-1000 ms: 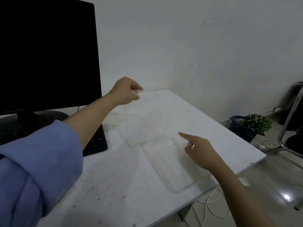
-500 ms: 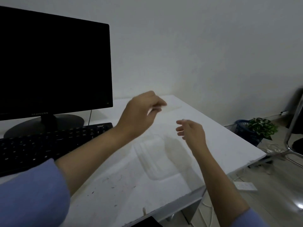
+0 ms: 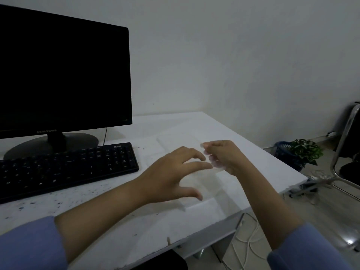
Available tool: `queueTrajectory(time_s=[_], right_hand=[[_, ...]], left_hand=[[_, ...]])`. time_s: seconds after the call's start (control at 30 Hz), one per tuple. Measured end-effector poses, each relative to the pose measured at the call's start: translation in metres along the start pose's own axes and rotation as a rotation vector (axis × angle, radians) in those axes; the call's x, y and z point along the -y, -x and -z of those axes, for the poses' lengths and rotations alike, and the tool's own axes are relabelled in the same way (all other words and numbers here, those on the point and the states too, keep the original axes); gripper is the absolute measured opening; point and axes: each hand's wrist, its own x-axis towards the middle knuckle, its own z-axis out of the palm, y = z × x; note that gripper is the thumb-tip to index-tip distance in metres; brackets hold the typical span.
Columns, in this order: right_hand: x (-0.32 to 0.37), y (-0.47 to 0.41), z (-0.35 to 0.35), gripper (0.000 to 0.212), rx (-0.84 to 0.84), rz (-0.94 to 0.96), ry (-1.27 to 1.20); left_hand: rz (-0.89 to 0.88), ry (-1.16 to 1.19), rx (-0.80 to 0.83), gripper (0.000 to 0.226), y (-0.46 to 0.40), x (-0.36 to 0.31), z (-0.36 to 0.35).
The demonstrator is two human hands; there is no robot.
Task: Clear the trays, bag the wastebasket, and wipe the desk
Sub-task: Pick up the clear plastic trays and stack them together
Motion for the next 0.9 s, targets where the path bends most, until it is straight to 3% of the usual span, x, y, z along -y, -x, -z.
queueTrajectory(time_s=[0.17,0.27,0.4,0.6,0.7,0.9], right_hand=[[-0.026,0.000,-0.006,0.020,-0.158,0.065,0.152],[-0.036,0.001,-0.011,0.025,-0.215,0.134,0.250],[-0.043,0.000,-0.017,0.034,-0.245,0.204,0.403],[-0.048,0.001,-0.015,0.042,-0.175,0.189,0.491],[-0.046,0.002,-0.012,0.029,-0.143,0.174,0.506],[-0.046,0.006,-0.017,0.043,-0.159,0.220,0.635]], left_hand=[[0.500,0.294,0.086,0.102,0.010,0.011,0.003],[0.677,0.370,0.213,0.120,0.016,0.020,-0.001],[0.721,0.352,0.365,0.132,0.023,0.026,-0.008],[0.766,0.357,0.440,0.138,0.027,0.036,-0.014],[0.774,0.351,0.476,0.142,0.029,0.038,-0.014],[0.765,0.345,0.514,0.147,0.033,0.037,-0.013]])
